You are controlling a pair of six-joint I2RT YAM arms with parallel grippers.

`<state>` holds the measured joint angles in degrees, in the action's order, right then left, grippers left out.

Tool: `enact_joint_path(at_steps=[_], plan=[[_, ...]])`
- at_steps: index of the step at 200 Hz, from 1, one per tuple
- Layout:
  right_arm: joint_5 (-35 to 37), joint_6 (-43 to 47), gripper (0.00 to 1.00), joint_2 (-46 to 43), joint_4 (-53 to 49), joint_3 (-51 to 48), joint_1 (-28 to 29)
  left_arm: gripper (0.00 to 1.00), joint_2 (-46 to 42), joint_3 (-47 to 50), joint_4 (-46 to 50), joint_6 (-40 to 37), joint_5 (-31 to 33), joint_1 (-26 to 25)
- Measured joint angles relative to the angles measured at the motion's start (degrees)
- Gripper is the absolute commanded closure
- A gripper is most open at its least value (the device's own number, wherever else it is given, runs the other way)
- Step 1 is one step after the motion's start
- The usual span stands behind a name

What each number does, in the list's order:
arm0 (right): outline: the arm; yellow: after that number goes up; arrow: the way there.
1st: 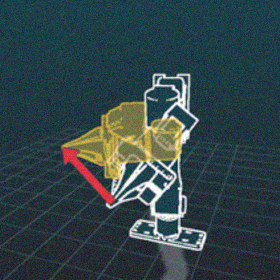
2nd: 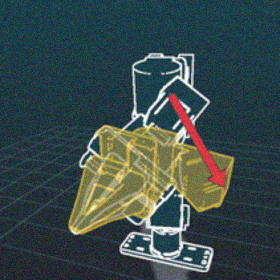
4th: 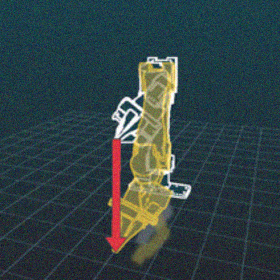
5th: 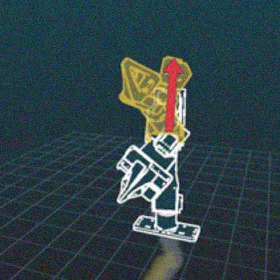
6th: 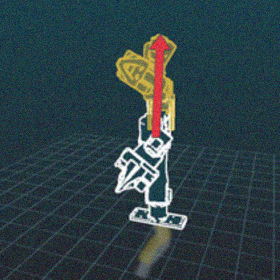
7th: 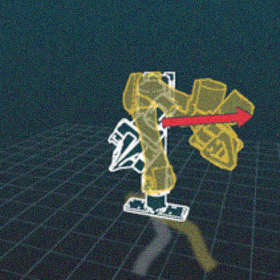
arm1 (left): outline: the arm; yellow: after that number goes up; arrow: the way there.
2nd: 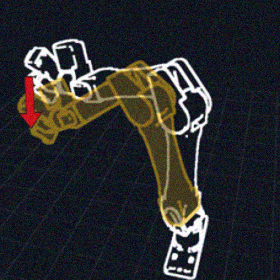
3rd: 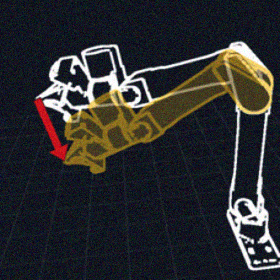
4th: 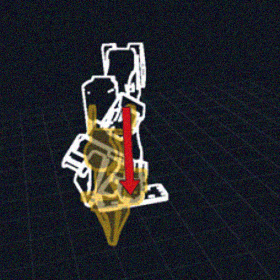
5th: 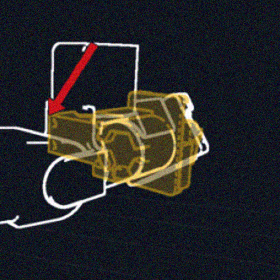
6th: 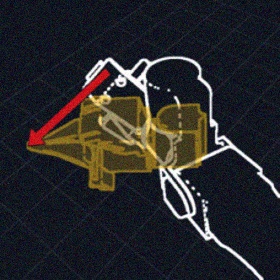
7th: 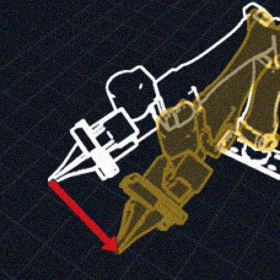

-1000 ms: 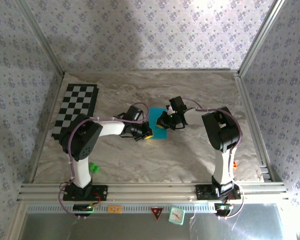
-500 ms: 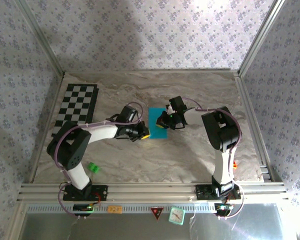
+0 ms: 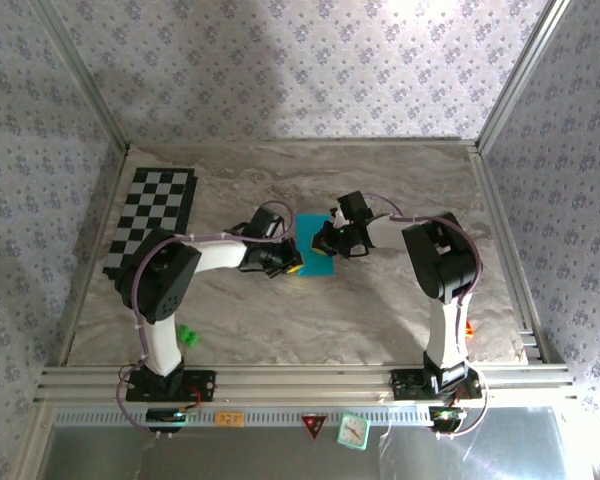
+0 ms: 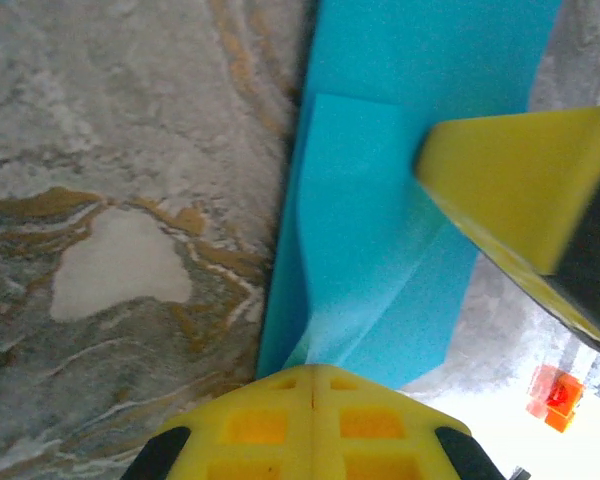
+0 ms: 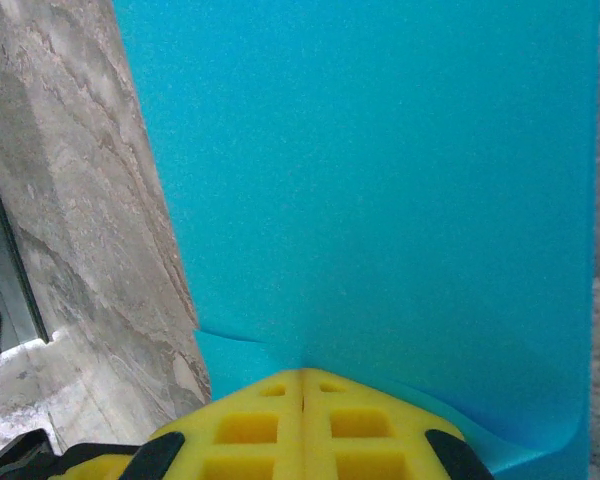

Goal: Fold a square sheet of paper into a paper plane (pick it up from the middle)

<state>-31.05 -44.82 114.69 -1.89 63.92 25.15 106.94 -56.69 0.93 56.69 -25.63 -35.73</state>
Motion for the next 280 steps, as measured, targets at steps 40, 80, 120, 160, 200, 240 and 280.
enact_joint_path(at_steps=[40,80,120,160,200,240,280], plan=[[-0.22,0.94,0.88,-0.15,0.02,0.07,-0.04,1.0,0.33,-0.31,1.11,-0.02,1.01,0.0],[-0.63,3.87,0.77,-0.59,-1.62,1.6,-0.28,1.0,0.33,-0.66,1.92,-0.02,1.73,-0.02],[1.75,7.65,0.81,-2.6,-3.91,1.51,-1.01,1.0,0.33,-0.81,2.32,-0.02,1.95,0.0],[1.99,9.97,0.88,-3.48,-4.55,-0.83,2.45,1.0,0.33,-0.81,2.32,0.0,2.03,-0.02],[2.21,10.4,0.88,-3.52,-4.48,-1.01,3.37,1.0,0.33,-0.83,2.56,0.0,1.99,0.0],[3.08,11.13,0.82,-4.15,-5.03,-1.01,3.1,1.0,0.31,-0.87,2.62,0.0,1.99,0.0],[5.38,12.66,0.82,-8.68,-6.54,-1.07,2.56,1.0,0.31,-1.05,2.99,-0.02,2.03,0.0]])
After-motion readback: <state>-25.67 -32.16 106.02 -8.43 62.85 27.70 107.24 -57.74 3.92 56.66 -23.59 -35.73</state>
